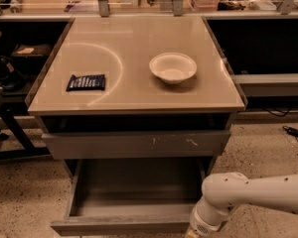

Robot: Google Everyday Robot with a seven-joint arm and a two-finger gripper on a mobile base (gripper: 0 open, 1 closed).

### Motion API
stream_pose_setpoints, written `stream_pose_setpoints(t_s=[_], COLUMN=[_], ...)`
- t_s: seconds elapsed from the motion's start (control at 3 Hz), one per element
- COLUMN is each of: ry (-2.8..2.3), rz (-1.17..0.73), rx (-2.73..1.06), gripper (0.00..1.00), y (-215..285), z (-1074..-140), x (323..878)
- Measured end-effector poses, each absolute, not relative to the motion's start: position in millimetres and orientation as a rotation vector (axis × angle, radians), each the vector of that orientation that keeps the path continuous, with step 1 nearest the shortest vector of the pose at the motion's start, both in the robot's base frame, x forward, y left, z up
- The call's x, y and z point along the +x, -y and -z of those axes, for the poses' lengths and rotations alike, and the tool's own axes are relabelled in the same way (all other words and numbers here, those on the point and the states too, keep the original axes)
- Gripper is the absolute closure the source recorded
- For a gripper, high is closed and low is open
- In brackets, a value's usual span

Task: Close middle drawer

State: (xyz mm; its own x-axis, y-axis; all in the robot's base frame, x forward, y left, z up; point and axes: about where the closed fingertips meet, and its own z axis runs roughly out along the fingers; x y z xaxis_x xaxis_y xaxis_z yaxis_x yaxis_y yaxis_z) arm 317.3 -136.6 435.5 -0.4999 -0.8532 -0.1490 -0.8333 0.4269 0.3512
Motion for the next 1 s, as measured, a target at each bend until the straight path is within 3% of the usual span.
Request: stream_pose_setpoints(t_s=[1.0], ry=[2.645], rz=[0.523], rx=[1.579], gripper=[1.0], y=[135.0], z=[-426.0], x=[363.3])
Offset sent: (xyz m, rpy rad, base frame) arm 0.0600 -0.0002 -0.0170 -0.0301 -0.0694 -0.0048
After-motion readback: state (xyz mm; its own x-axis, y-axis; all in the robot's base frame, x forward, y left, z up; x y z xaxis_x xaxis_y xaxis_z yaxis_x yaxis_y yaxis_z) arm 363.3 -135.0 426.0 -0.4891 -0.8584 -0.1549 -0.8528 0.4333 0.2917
